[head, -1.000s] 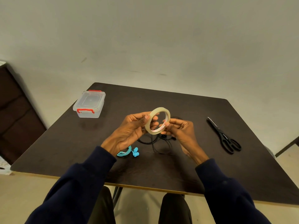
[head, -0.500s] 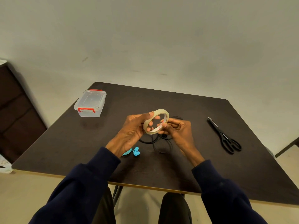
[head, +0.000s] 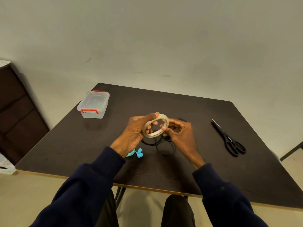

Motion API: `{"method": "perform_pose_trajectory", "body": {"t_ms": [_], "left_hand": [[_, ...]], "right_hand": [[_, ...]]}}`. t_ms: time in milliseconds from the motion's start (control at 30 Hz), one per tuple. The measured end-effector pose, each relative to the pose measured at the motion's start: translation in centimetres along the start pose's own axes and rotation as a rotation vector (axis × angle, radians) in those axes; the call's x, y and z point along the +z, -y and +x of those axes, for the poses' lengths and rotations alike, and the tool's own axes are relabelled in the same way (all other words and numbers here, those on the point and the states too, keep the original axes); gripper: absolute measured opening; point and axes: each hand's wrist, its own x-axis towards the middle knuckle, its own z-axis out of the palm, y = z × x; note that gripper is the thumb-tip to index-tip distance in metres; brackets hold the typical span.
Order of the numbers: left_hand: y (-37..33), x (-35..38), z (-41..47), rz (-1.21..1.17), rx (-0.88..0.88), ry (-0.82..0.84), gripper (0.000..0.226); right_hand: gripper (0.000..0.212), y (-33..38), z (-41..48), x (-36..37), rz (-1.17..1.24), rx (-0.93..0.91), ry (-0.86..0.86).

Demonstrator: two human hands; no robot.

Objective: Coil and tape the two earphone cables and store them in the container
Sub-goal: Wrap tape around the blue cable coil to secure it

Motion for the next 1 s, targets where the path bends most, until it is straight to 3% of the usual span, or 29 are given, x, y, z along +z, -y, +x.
{"method": "perform_pose_trajectory", "body": {"t_ms": [100,233,333,633,800,1000], "left_hand": [[0.1,-0.4,0.3,0.081,-0.015,0.005,0.03],[0.1,-1.0,0.2,0.005,-0.034,0.153,0.041],[0.1,-1.2,-0.2,-0.045,-0.032,0.279,0.035],[0.4,-1.9,-1.0,-0.186,-0.003,0.409,0.034],[0.4,-1.9,-1.0,-0.17,0.006,0.384,0.035],[-0.1,-0.7,-1.1,-0.076,0.005,0.206,0.031]], "right_hand": [[0.043,0.8,0.4,-0.5,-0.133,-0.121,0.043],[0.023,1.3,1.2,-1.2,-0.148,-0.186,-0.007],[0.021,0.9,1.2,-1.4,0.008,-0.098,-0.053],[0.02,0.5,0.0,-1.0,0.388,0.108,-0.089],[0.017,0.7,0.0,-1.1,0.371,0.117,-0.109],[0.019,1.0,0.0,-1.1,0.322,0.071,-0.082]]}}
